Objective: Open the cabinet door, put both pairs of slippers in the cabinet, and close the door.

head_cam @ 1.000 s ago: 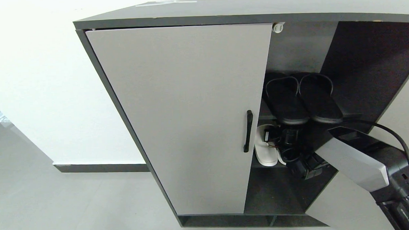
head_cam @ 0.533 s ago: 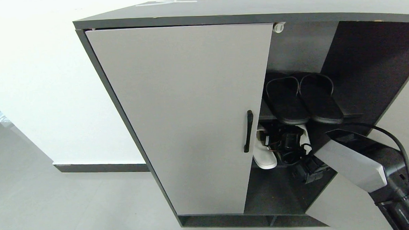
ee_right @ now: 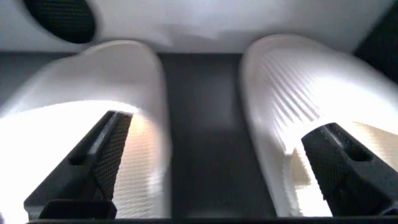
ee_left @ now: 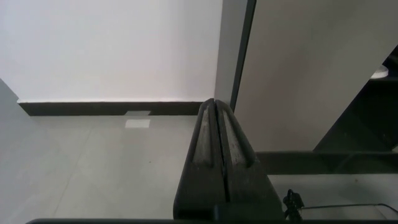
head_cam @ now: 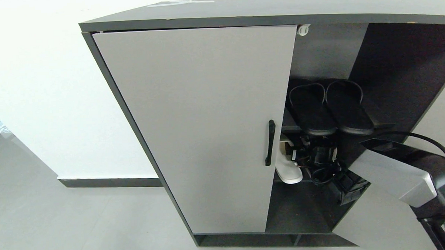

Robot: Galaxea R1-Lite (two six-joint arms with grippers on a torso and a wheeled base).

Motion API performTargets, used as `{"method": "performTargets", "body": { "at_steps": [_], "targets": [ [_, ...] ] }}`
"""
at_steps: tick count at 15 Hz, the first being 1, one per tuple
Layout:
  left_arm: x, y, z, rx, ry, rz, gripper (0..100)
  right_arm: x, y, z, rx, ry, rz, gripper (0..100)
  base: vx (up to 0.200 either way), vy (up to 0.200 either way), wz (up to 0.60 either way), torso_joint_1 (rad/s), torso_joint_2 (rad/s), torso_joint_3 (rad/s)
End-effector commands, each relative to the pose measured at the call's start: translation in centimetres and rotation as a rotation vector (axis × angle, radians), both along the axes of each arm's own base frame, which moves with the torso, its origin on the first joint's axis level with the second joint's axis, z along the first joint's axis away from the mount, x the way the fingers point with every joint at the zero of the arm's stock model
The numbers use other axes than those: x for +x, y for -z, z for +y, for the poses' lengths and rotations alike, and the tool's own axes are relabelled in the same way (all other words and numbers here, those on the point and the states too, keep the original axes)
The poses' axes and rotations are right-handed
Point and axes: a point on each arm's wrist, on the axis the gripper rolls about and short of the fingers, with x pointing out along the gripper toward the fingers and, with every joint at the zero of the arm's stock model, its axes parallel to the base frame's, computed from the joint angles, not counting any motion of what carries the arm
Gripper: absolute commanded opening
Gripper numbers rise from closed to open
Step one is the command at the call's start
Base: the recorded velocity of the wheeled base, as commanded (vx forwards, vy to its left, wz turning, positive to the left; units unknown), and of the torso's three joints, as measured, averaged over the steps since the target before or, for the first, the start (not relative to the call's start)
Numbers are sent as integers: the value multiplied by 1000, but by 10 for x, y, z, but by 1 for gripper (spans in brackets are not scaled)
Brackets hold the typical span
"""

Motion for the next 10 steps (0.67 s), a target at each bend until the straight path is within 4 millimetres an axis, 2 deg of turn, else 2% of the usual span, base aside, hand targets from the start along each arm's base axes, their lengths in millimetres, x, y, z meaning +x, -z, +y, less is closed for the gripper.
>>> {"method": "performTargets", "body": {
  "at_steps": [1, 5, 10],
  "targets": [
    [0, 0, 0, 0, 1, 0, 0, -9, -9, 5, 1, -16, -2, 100, 0, 0, 0, 0, 0, 0],
    [0, 0, 0, 0, 0, 0, 0, -31, -5, 2, 8, -29, 24, 100, 0, 0, 0, 0, 0, 0],
    [0, 0, 0, 0, 0, 0, 0, -49, -7, 1, 18, -43, 3, 100, 0, 0, 0, 0, 0, 0]
  ]
}}
